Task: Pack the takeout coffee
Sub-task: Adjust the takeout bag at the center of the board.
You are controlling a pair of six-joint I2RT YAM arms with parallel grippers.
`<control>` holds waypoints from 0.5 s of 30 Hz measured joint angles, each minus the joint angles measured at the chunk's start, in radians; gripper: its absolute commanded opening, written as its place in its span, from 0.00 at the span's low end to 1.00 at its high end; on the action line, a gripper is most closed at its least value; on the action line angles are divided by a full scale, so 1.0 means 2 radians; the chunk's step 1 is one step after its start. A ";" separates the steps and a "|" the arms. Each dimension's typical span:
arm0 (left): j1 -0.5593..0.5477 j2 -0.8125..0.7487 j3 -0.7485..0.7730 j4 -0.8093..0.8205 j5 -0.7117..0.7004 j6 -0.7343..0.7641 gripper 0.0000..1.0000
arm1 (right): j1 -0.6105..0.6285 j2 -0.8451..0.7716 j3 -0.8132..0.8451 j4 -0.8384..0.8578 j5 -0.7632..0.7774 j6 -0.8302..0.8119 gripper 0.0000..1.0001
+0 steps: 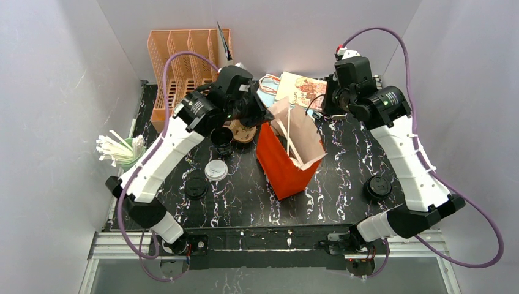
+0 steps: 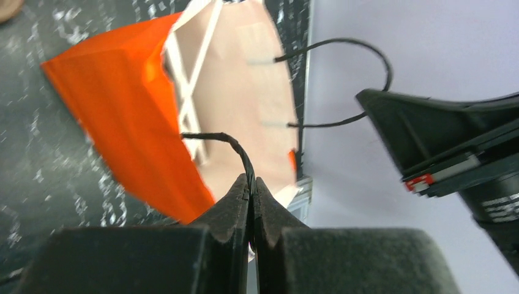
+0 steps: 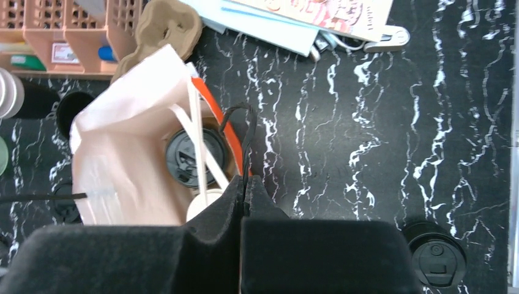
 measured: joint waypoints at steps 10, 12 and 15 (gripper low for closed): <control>0.006 0.102 0.096 0.055 -0.019 0.041 0.00 | -0.014 0.010 0.019 0.013 0.046 -0.001 0.01; 0.019 0.110 0.098 0.060 -0.019 0.048 0.00 | -0.015 0.016 0.019 0.023 0.043 0.000 0.01; 0.052 0.119 0.098 0.068 -0.015 0.053 0.00 | -0.015 0.026 0.019 0.042 0.034 0.002 0.01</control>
